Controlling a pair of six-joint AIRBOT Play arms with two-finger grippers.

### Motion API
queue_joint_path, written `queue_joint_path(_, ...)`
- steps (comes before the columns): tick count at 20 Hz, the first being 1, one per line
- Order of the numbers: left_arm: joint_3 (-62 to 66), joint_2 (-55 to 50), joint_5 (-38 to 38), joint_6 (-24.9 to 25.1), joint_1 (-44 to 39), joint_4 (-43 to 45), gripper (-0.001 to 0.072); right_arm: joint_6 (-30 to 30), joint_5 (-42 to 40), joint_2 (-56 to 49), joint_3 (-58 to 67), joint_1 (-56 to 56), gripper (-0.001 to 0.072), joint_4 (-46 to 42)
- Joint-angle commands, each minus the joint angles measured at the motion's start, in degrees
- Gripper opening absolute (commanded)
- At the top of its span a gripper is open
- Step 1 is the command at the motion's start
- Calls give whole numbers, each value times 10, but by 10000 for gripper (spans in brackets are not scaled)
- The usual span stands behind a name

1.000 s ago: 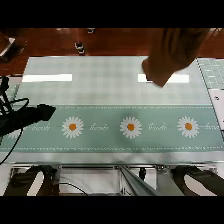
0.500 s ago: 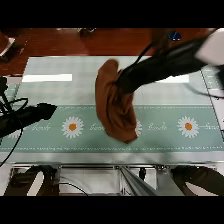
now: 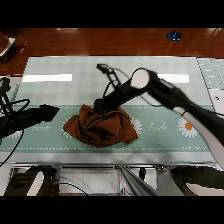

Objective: Fold the shirts.

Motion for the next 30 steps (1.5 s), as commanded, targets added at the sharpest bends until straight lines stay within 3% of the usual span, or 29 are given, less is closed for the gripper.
queue_joint_path(1, 30, -3, -64, 17, 18, 53, 508, 8, 100, 82, 15, -141, 407, -88)
queue_joint_path(3, 35, -6, -70, -23, 45, 133, 507, 47, 125, 173, -19, -266, 406, -207)
queue_joint_path(5, 2, -37, -103, -50, 76, 128, 507, 86, 97, 262, -118, -372, 406, -243)
queue_joint_path(8, -61, -137, -146, 15, 84, 60, 507, 101, 34, 376, -337, -470, 406, -184)
queue_joint_path(11, -64, -238, -123, 59, 84, 26, 508, 60, 31, 415, -483, -484, 406, -100)
queue_joint_path(13, -61, -288, -95, 63, 84, 19, 507, 22, 36, 415, -533, -483, 406, -45)
queue_joint_path(15, -60, -325, -78, 98, 84, -17, 508, 9, 37, 415, -561, -483, 406, -21)
queue_joint_path(20, -60, -387, -20, 210, 82, -187, 507, 10, 40, 415, -594, -483, 406, -6)
queue_joint_path(22, -59, -406, -8, 223, 74, -210, 504, 10, 44, 415, -615, -483, 406, 19)
queue_joint_path(23, -59, -414, -5, 223, 68, -210, 397, 8, 46, 415, -625, -483, 406, 32)
queue_joint_path(24, -59, -419, -5, 228, 67, -210, 132, 2, 45, 414, -634, -483, 406, 45)
queue_joint_path(25, -59, -421, -5, 232, 65, -210, 17, 0, 46, 410, -638, -481, 406, 54)
queue_joint_path(30, -59, -421, -10, 234, 65, -210, 17, 0, -64, 319, -633, -326, 406, 124)
